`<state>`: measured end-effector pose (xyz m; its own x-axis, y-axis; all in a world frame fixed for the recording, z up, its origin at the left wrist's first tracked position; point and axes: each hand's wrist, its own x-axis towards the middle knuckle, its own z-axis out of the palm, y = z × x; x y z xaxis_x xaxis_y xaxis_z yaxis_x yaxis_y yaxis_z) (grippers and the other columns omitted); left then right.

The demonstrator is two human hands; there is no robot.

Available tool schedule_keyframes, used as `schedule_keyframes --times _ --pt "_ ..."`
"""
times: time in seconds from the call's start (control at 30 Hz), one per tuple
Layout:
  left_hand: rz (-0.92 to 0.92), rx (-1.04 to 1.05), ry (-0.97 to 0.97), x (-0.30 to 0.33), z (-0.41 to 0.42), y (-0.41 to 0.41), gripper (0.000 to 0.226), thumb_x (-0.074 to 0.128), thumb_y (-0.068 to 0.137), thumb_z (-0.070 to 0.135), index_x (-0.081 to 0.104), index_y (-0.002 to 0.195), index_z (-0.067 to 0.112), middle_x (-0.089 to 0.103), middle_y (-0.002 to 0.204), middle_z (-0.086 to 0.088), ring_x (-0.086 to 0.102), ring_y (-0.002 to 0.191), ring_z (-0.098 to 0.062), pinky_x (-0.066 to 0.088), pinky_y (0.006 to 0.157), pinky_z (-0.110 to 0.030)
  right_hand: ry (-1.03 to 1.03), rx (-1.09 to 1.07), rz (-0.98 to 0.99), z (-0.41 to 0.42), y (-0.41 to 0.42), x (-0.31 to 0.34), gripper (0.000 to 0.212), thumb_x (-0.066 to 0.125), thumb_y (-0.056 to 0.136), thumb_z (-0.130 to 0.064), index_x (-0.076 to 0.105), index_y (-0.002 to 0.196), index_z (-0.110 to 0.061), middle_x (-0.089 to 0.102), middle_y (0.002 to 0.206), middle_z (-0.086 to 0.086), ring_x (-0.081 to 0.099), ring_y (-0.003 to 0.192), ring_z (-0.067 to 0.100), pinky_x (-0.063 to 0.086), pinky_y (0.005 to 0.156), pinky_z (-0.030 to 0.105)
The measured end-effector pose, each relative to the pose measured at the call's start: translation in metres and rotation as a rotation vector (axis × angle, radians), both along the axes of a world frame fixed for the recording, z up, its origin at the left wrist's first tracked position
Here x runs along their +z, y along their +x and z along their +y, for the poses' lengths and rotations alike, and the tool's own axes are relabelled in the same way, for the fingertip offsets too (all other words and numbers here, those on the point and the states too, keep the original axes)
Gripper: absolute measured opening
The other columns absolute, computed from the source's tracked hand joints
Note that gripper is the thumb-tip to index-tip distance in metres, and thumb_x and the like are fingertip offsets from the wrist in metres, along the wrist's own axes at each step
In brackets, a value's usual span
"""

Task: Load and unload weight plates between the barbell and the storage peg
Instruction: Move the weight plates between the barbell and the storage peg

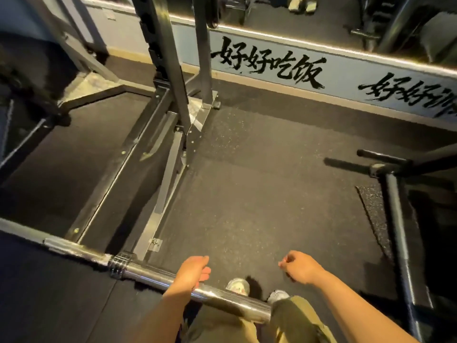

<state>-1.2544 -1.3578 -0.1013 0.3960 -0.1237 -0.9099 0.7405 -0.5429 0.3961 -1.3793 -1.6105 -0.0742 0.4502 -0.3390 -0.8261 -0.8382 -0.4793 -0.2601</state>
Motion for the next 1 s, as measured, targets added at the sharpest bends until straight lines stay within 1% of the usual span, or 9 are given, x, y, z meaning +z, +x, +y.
schedule_keyframes --times 0.07,0.17,0.27,0.4,0.47,0.63,0.73,0.83,1.0 --pt "-0.036 0.113 -0.025 0.004 -0.004 0.004 0.022 0.046 0.102 0.021 0.050 0.081 0.019 0.058 0.081 -0.009 0.056 0.069 -0.016 0.027 0.048 -0.021 0.036 0.146 -0.001 -0.001 0.027 -0.005 0.022 0.054 0.095 -0.034 0.048 0.078 -0.022 0.061 0.092 0.002 0.055 0.084 0.019 0.039 0.070 0.029" --pt "-0.081 0.394 -0.074 0.012 -0.009 0.008 0.033 0.044 0.101 0.004 0.042 0.069 0.012 0.039 0.065 -0.006 0.041 0.047 -0.009 0.030 0.044 -0.016 0.109 0.328 -0.005 0.004 0.059 -0.018 0.024 0.054 0.094 -0.030 0.047 0.072 -0.023 0.060 0.089 0.002 0.057 0.085 0.021 0.043 0.073 0.030" --pt "-0.061 0.652 -0.020 0.039 -0.023 0.004 0.029 0.045 0.100 0.004 0.046 0.072 0.011 0.045 0.070 -0.006 0.045 0.057 -0.013 0.036 0.053 -0.020 0.164 0.640 0.061 0.001 0.088 -0.029 0.031 0.051 0.095 -0.029 0.044 0.065 -0.023 0.053 0.075 0.002 0.052 0.080 0.021 0.039 0.065 0.028" --pt "-0.249 0.734 0.059 0.071 -0.055 -0.045 0.011 0.054 0.097 0.019 0.062 0.091 0.013 0.067 0.083 -0.007 0.063 0.080 -0.021 0.045 0.071 -0.028 0.162 0.889 0.093 -0.009 0.121 -0.029 0.038 0.048 0.096 -0.033 0.039 0.061 -0.022 0.050 0.076 0.005 0.046 0.074 0.020 0.034 0.060 0.026" --pt "-0.262 0.791 0.053 0.082 -0.079 -0.060 0.012 0.056 0.097 0.017 0.063 0.088 0.014 0.066 0.084 -0.010 0.061 0.076 -0.020 0.043 0.066 -0.027 0.186 0.888 0.066 -0.020 0.132 -0.026 0.036 0.048 0.096 -0.026 0.038 0.061 -0.023 0.051 0.080 0.005 0.047 0.068 0.020 0.035 0.056 0.023" --pt "-0.267 0.821 0.020 0.094 -0.127 -0.080 0.014 0.056 0.096 0.019 0.064 0.091 0.010 0.067 0.086 -0.010 0.062 0.075 -0.014 0.046 0.064 -0.020 0.242 0.849 0.057 -0.062 0.144 -0.022 0.041 0.050 0.096 -0.014 0.035 0.058 -0.016 0.045 0.059 0.007 0.037 0.045 0.015 0.026 0.040 0.018" --pt "-0.320 0.842 -0.018 0.105 -0.135 -0.086 0.018 0.060 0.083 0.022 0.054 0.070 0.012 0.055 0.065 -0.004 0.054 0.054 -0.005 0.039 0.054 -0.017 0.177 1.024 0.129 -0.076 0.146 -0.022 0.037 0.047 0.096 -0.018 0.040 0.059 -0.016 0.049 0.061 0.003 0.040 0.049 0.015 0.030 0.046 0.023" --pt "-0.365 0.899 0.010 0.100 -0.143 -0.079 0.035 0.046 0.096 0.007 0.039 0.063 0.018 0.035 0.059 -0.002 0.033 0.051 -0.009 0.024 0.046 -0.016 0.188 1.163 0.056 -0.086 0.153 -0.014 0.038 0.050 0.090 -0.014 0.036 0.055 -0.017 0.039 0.043 -0.008 0.032 0.050 0.015 0.026 0.051 0.030" --pt "-0.364 0.907 -0.016 0.090 -0.178 -0.039 0.028 0.045 0.101 0.015 0.043 0.073 0.021 0.041 0.074 -0.006 0.036 0.059 -0.012 0.022 0.051 -0.022 0.192 1.125 -0.074 -0.114 0.198 0.000 0.017 0.054 0.094 -0.022 0.049 0.078 -0.018 0.061 0.085 0.007 0.049 0.075 0.015 0.036 0.059 0.026"
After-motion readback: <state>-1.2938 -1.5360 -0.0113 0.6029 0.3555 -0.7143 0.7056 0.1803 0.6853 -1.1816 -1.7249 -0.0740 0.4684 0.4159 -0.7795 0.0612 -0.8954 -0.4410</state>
